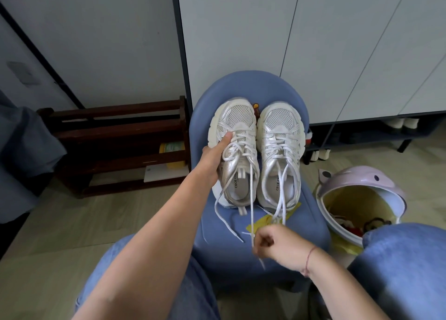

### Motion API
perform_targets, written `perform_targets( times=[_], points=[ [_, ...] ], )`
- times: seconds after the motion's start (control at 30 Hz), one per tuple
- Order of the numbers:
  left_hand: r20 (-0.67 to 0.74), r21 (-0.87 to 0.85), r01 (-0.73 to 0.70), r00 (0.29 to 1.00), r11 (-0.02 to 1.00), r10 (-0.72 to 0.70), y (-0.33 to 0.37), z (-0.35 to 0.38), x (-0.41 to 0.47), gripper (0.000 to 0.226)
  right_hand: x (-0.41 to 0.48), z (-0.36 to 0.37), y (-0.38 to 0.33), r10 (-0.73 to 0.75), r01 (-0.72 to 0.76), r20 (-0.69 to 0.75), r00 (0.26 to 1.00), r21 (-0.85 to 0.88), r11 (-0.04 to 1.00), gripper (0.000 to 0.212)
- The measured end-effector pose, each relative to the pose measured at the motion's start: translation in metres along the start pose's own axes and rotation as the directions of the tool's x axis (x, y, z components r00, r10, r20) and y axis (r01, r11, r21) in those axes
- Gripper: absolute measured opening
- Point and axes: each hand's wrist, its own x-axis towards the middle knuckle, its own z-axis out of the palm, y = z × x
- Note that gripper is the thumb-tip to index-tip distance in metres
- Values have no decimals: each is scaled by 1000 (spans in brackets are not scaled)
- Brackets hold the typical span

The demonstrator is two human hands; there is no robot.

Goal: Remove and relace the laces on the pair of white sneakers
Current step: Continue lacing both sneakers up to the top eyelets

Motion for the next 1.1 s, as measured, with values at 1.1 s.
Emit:
perform_targets(
  times=[1.1],
  points=[
    [72, 2, 23, 997, 1000, -23, 0, 0, -3, 111, 31, 10, -65, 169, 135, -361, 917, 680, 721, 17]
  ],
)
